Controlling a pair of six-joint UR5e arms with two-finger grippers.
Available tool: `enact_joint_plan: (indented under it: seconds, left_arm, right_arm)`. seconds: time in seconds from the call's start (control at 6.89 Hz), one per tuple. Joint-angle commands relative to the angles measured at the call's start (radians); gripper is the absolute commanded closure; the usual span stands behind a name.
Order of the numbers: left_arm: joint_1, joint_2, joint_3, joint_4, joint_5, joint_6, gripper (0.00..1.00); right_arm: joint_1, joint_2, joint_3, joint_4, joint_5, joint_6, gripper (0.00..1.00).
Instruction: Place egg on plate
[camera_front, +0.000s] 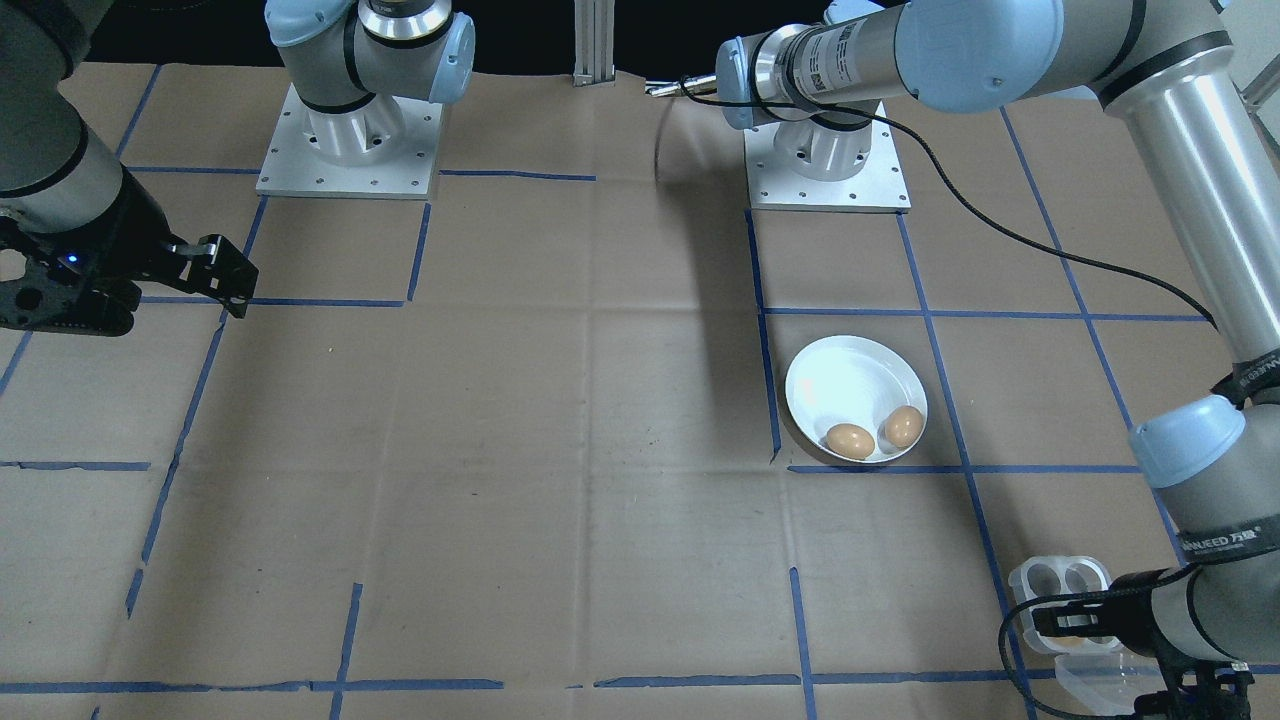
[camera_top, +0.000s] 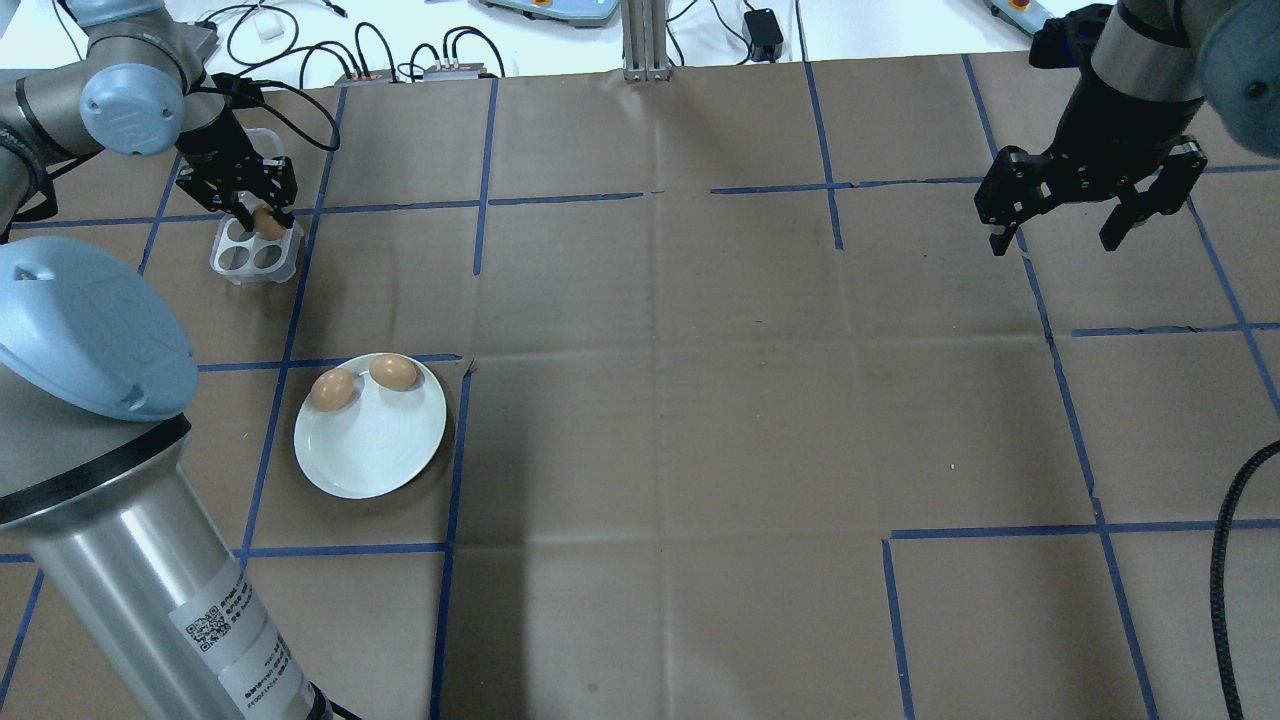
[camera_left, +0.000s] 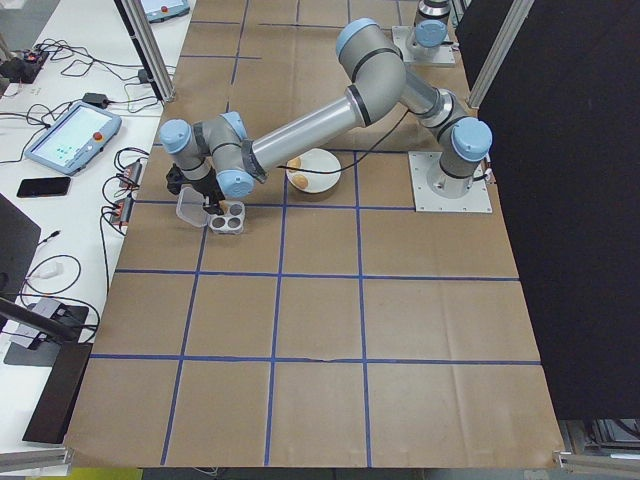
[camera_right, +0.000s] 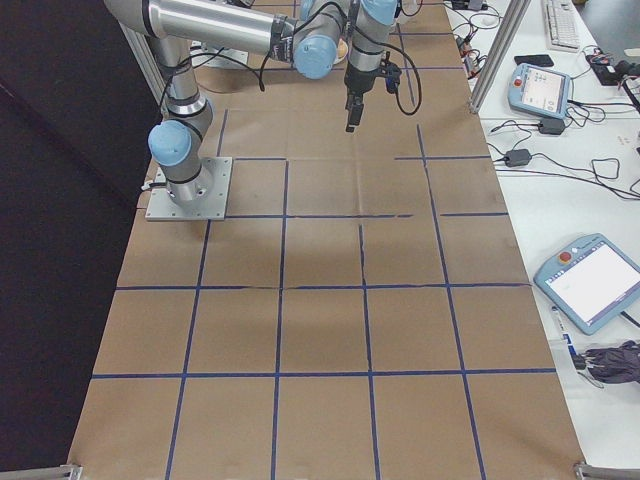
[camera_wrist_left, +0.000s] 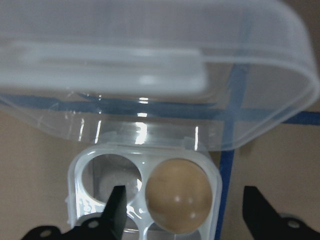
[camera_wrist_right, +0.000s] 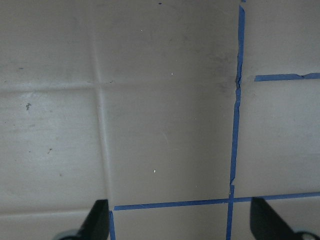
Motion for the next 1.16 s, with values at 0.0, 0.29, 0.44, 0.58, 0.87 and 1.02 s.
enact_joint_plan:
  seconds: [0.0,0.29,0.44,0.58,0.87,1.02]
  left_arm:
    - [0.000,0.001,0.003,-0.005,0.002,0.000,0.61]
    - [0.000,0.010,0.006,-0.020,0.002,0.001,0.83]
    - [0.002,0.021,0.007,-0.031,0.002,0.005,0.90]
    - [0.002,0.039,0.009,-0.037,0.002,0.006,0.91]
    - [0.002,0.130,0.004,-0.142,0.005,-0.005,0.96]
    - [-0.001,0.180,-0.006,-0.210,0.003,-0.026,0.98]
  right_arm:
    - [0.000,0.000,0.000,-0.002,0.000,0.000,0.00]
    - [0.000,0.000,0.000,0.000,0.000,0.000,0.00]
    - [0.000,0.000,0.000,0.000,0.000,0.000,0.00]
    - [0.000,0.000,0.000,0.000,0.000,0.000,0.00]
    - [0.000,0.000,0.000,0.000,0.002,0.000,0.00]
    - [0.000,0.000,0.000,0.000,0.000,0.000,0.00]
